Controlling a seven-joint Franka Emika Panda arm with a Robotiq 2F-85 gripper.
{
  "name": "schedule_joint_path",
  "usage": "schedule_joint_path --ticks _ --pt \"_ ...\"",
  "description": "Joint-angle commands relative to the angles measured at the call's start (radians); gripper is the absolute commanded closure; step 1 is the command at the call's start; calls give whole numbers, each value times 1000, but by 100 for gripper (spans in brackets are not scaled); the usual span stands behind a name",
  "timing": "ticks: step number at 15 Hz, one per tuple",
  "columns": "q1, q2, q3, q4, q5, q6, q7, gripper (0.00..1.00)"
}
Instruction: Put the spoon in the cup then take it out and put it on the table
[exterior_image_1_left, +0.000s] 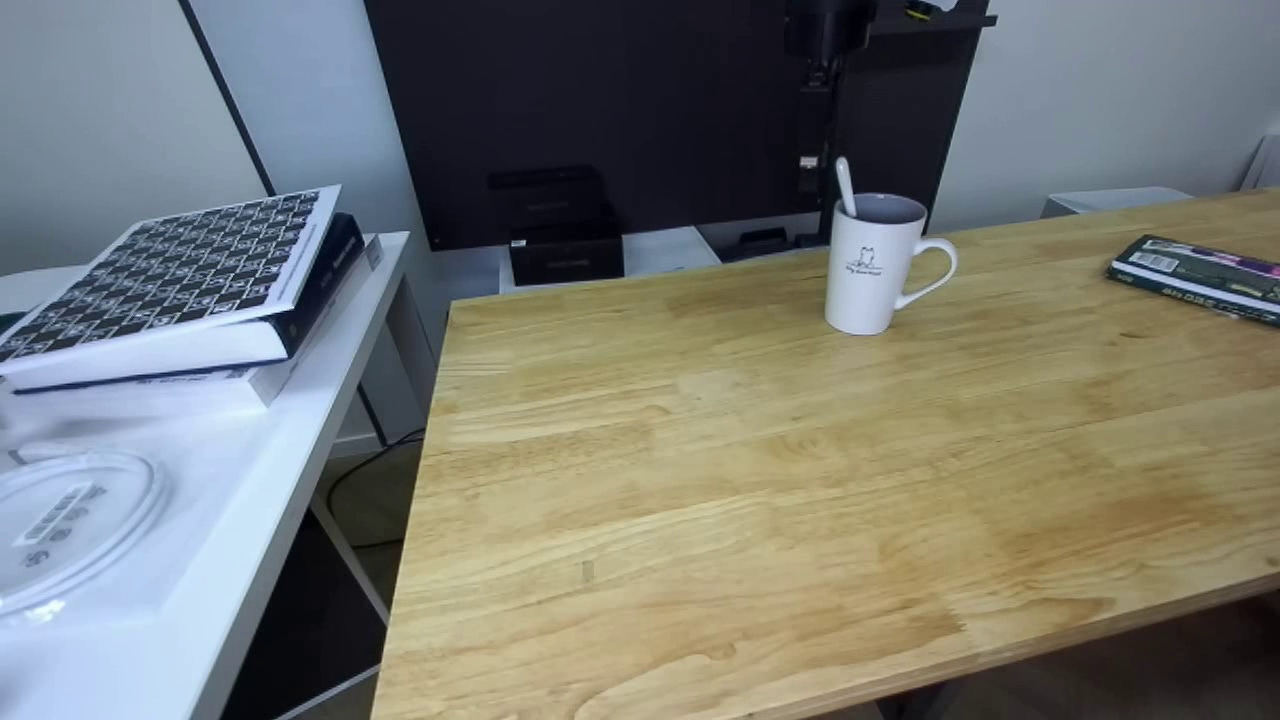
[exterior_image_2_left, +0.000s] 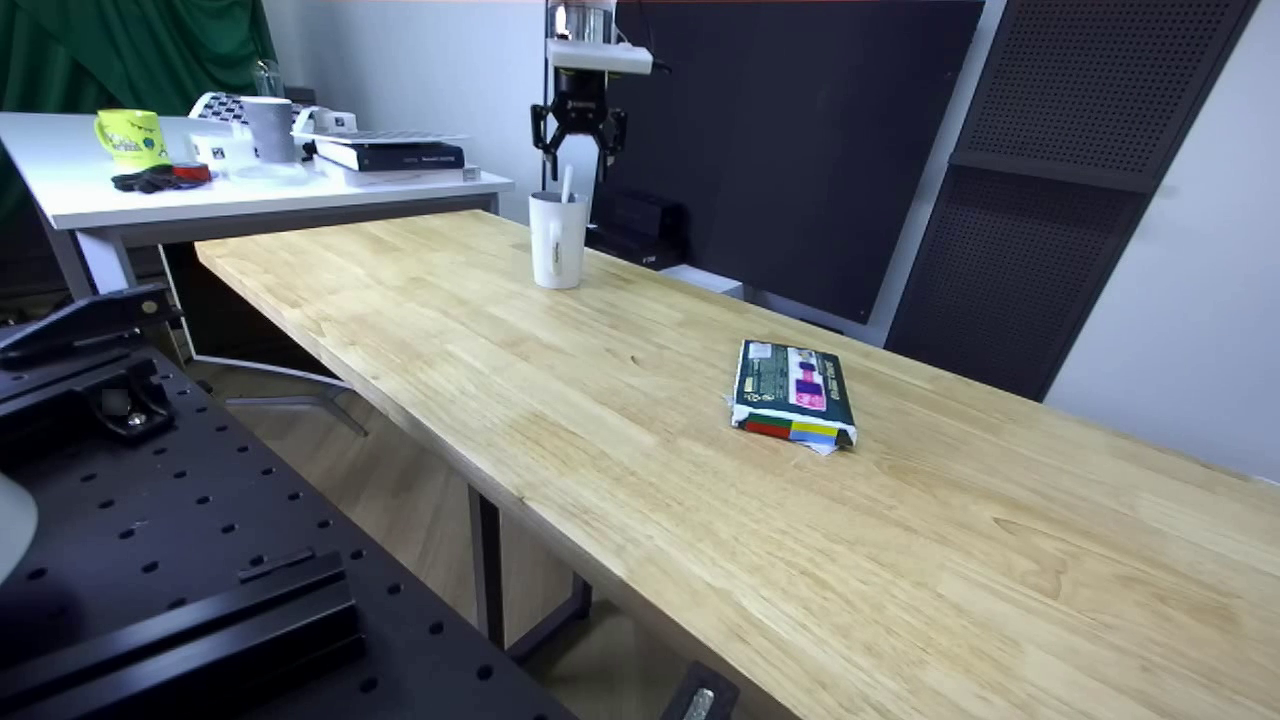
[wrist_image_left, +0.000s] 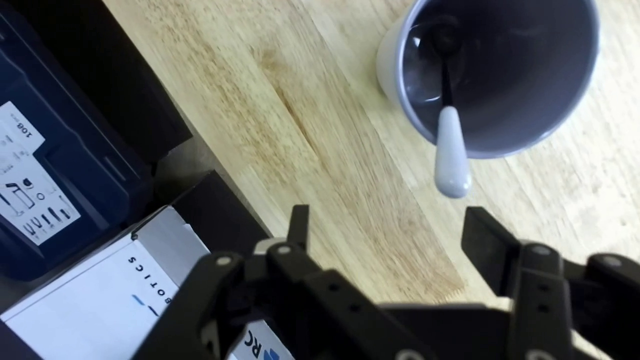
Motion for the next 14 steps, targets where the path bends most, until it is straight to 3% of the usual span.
schedule_joint_path --ticks 1,9,10,11,13,14 --pt "10 -14 -19 6 -14 -31 22 0" --pt "10 -29 -43 -14 -16 -48 26 0" --pt "10 -30 -45 -15 -16 -48 26 25" --pt "11 -30 -45 -14 -15 -51 27 25" --pt "14 -32 -48 -15 -18 -53 27 36" --pt "15 -33 -49 -15 -17 -55 28 12"
